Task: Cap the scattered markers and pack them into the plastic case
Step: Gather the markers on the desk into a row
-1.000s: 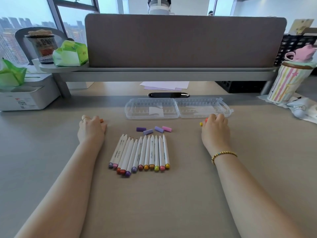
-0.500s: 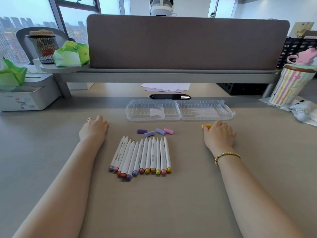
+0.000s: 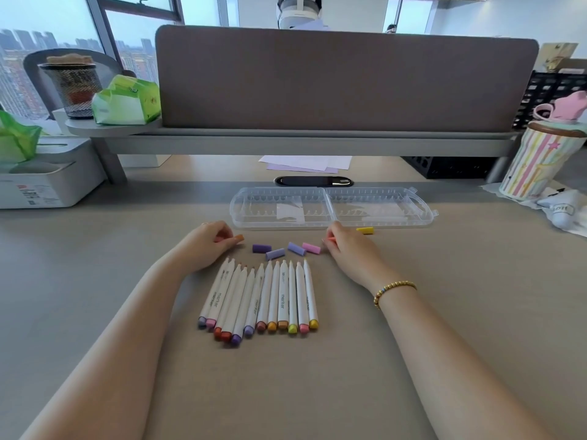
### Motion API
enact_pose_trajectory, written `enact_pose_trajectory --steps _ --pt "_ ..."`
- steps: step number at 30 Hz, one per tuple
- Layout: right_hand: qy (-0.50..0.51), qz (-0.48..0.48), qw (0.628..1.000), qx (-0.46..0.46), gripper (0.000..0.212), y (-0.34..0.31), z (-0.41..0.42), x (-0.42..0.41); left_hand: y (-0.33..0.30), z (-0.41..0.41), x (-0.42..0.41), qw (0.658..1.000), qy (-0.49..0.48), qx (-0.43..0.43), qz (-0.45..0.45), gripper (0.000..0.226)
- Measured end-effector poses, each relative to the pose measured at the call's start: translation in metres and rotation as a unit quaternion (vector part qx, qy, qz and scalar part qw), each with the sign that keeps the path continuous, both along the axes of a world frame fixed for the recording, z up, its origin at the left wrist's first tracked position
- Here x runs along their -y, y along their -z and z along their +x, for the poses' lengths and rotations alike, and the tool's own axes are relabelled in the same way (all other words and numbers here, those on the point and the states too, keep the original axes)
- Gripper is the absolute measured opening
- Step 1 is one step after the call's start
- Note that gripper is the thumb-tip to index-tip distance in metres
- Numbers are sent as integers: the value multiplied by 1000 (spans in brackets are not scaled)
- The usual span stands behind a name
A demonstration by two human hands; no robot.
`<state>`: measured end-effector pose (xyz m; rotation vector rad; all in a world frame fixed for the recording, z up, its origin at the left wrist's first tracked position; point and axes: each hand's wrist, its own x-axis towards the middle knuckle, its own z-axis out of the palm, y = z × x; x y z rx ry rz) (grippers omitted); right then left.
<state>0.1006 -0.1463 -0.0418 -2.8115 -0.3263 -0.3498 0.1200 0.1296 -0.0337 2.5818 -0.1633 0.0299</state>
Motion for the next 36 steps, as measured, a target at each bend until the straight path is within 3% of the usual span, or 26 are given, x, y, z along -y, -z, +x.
enact_pose_trajectory --steps 8,12,16,20,26,32,36 --pt "-49 103 993 -24 22 3 13 -23 -3 1 15 998 49 -17 -38 17" --pt "22 211 977 31 21 -3 12 -5 -4 2 15 998 53 -21 -35 9" --pt "108 79 990 43 35 -1 11 25 -5 1 16 996 63 -30 -50 9" --pt "116 23 993 29 32 4 11 28 -9 -4 17 993 67 -51 -78 16" --pt "98 80 992 4 33 0 8 22 -14 -12 11 984 55 -83 -146 27" --pt "20 171 985 -23 24 -3 3 -4 -13 -14 16 984 57 -82 -151 50" --pt "-15 199 979 -42 22 -2 1 -19 -15 -17 15 981 49 -89 -165 48"
